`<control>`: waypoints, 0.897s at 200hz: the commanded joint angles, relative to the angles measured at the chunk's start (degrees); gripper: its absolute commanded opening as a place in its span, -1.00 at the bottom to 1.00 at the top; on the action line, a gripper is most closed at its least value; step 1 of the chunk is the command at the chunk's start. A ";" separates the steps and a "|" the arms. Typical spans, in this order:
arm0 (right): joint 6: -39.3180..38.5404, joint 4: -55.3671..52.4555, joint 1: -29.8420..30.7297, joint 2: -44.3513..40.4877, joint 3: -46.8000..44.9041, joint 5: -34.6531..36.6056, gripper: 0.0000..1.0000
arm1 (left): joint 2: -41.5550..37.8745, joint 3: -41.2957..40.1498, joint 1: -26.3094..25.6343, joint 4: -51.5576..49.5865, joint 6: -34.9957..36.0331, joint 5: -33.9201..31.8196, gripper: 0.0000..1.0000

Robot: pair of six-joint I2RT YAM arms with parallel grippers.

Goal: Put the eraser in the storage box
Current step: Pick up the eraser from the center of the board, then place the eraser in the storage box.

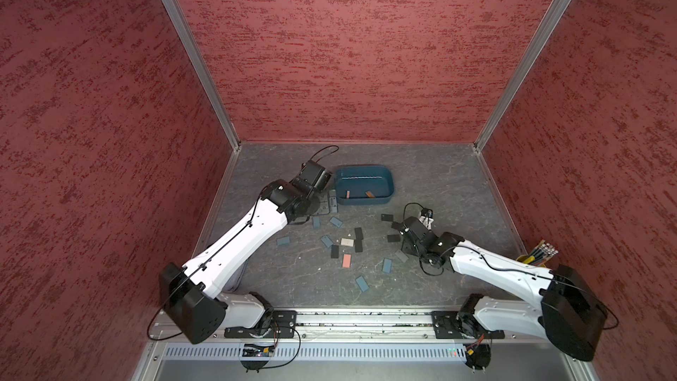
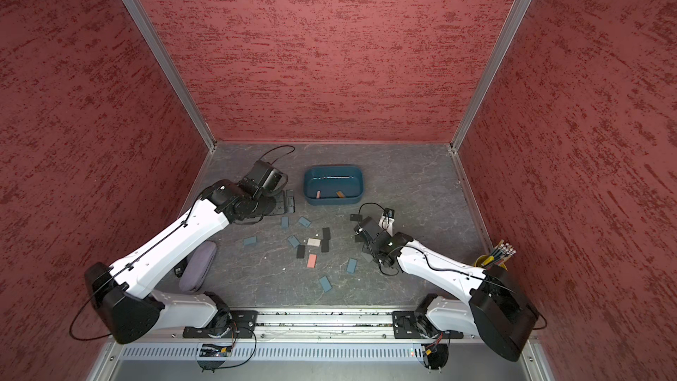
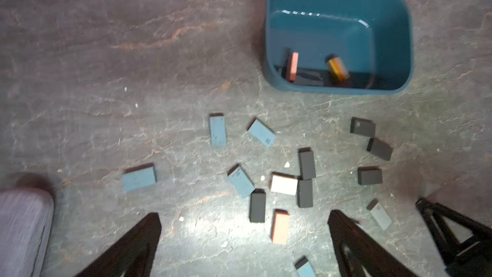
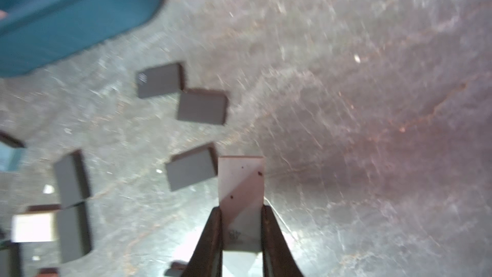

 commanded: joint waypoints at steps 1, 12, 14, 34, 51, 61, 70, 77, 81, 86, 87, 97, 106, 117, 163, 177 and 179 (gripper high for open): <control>-2.63 -2.24 0.33 1.22 4.33 2.65 -0.77 | -3.03 -5.06 0.11 1.60 -3.14 -0.53 1.00; -3.52 -2.42 0.33 2.35 6.68 2.56 -0.77 | -4.79 -7.90 -0.01 1.40 -4.50 0.07 0.99; -3.78 -2.42 0.33 2.58 7.00 2.50 -0.77 | -5.14 -8.38 -0.06 1.38 -4.76 0.12 1.00; -5.89 -3.10 0.29 5.12 11.85 2.39 -0.77 | -9.43 -13.57 -0.39 1.59 -7.29 0.92 0.99; -7.77 -3.00 0.33 7.05 15.57 2.32 -0.77 | -12.96 -17.58 -0.69 1.69 -9.27 1.31 0.99; -8.79 -2.95 0.34 8.43 18.18 2.22 -0.77 | -14.39 -19.52 -0.92 1.37 -10.26 1.29 0.99; -9.96 -2.96 0.33 9.93 20.38 2.05 -0.76 | -15.41 -21.19 -1.14 1.22 -11.32 1.42 0.99; -10.69 -2.95 0.34 11.28 22.16 2.04 -0.76 | -15.99 -22.38 -1.30 1.17 -12.00 1.63 1.00; -11.21 -2.97 0.31 12.02 23.28 2.04 -0.76 | -16.31 -22.91 -1.51 1.09 -12.35 1.71 0.99; -11.84 -2.88 0.18 12.37 24.37 2.05 -0.76 | -16.58 -23.49 -1.63 0.92 -12.76 1.72 1.00; -11.91 -2.91 0.21 12.38 24.73 2.04 -0.76 | -16.57 -23.66 -1.67 0.91 -12.85 1.73 1.00; -13.10 -2.95 0.16 16.04 27.23 2.05 -0.76 | -16.92 -24.63 -2.01 0.82 -13.58 1.71 0.99; -14.07 -2.88 0.07 18.10 29.49 1.81 -0.76 | -17.07 -25.28 -2.21 0.59 -14.14 1.79 0.99; -15.06 -2.50 -0.10 20.20 32.05 1.71 -0.76 | -16.88 -25.96 -2.34 0.56 -14.85 1.89 1.00; -19.10 -1.44 -2.35 29.79 41.37 -0.43 -0.77 | -15.97 -27.92 -2.26 0.47 -18.03 2.82 0.99; -20.00 -0.95 -3.68 32.38 43.42 -1.78 -0.77 | -16.06 -28.13 -2.17 0.66 -18.68 3.04 0.99; -20.16 -0.87 -3.86 32.74 43.72 -2.10 -0.77 | -15.98 -28.24 -2.07 0.71 -18.76 3.09 0.99</control>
